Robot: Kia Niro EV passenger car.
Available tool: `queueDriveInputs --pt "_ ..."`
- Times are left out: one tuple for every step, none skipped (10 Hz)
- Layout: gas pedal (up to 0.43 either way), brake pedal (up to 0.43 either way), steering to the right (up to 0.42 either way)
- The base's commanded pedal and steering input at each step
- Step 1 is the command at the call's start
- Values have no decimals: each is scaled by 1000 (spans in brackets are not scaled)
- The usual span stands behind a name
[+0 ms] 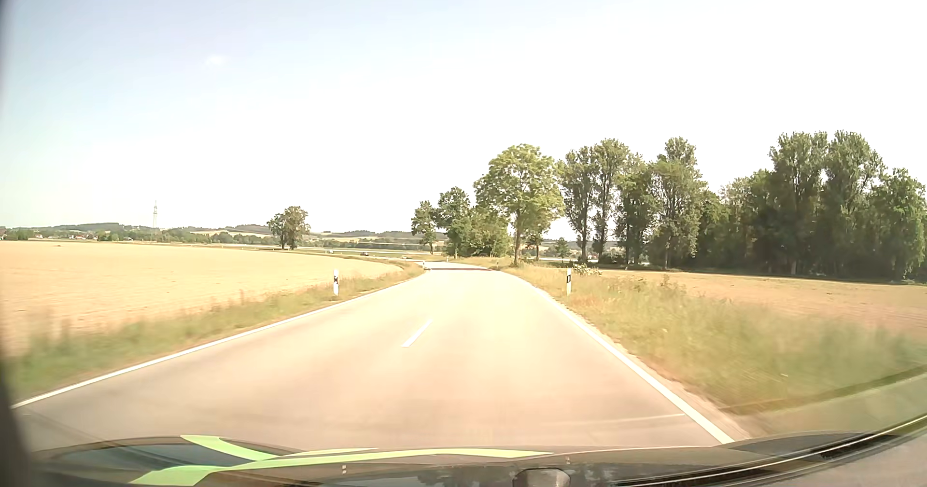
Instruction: Follow the waypoints while adhering to traffic rules and regulations
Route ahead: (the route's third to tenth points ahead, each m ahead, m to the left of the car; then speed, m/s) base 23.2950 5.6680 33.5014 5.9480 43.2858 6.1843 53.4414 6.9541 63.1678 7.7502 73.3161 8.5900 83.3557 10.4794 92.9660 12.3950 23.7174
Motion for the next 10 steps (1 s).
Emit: queueDriveInputs --pt "0 0 -2" --pt "0 0 -2" --pt "0 0 -3" --pt "20 0 -3" --pt "28 0 -4" --pt "28 0 -5" --pt "39 0 -5" --pt "39 0 -5" --pt "39 0 -6" --pt "39 0 -8"
